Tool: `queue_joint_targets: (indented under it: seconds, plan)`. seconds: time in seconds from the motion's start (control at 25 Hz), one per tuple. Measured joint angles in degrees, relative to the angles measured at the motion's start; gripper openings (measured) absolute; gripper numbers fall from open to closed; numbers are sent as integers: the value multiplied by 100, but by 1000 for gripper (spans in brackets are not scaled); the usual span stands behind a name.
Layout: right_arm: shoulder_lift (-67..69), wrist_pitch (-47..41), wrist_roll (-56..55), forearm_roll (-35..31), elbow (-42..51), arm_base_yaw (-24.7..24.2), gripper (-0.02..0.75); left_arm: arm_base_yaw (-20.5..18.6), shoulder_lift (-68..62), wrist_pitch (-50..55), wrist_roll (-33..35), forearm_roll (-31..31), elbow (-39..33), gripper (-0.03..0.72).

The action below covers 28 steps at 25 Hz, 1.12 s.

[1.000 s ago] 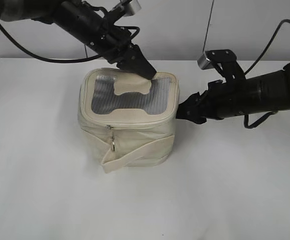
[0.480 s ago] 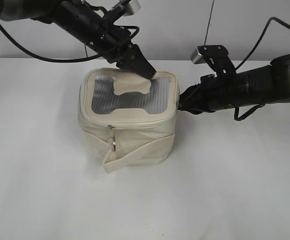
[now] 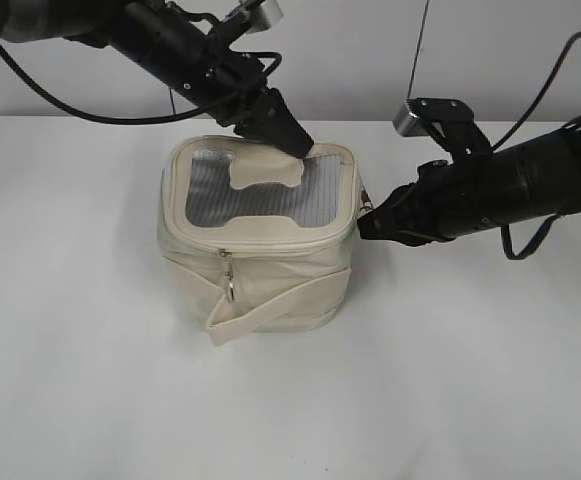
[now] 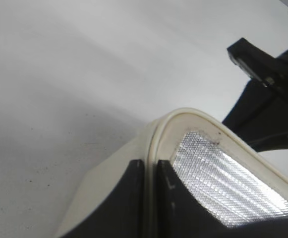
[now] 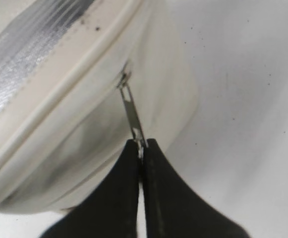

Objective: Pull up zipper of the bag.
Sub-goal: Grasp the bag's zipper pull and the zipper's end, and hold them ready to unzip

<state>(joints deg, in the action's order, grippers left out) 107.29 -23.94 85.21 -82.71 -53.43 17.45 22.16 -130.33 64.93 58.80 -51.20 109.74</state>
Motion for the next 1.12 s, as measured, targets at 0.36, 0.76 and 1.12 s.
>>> queue_joint_targets:
  seconds: [0.36,0.76,1.12]
  plan:
    - [-1011,-44,-354,65,931,0,8,22,0,-114,-483,23,0,48]
    - [-1219,-983,-595,82,1358,126,8,34,0,-410,-1278,45,0,48]
    - [-1211,141,-670,-650,1016,1796,8,34,0,-436,-1451,35,-6,48]
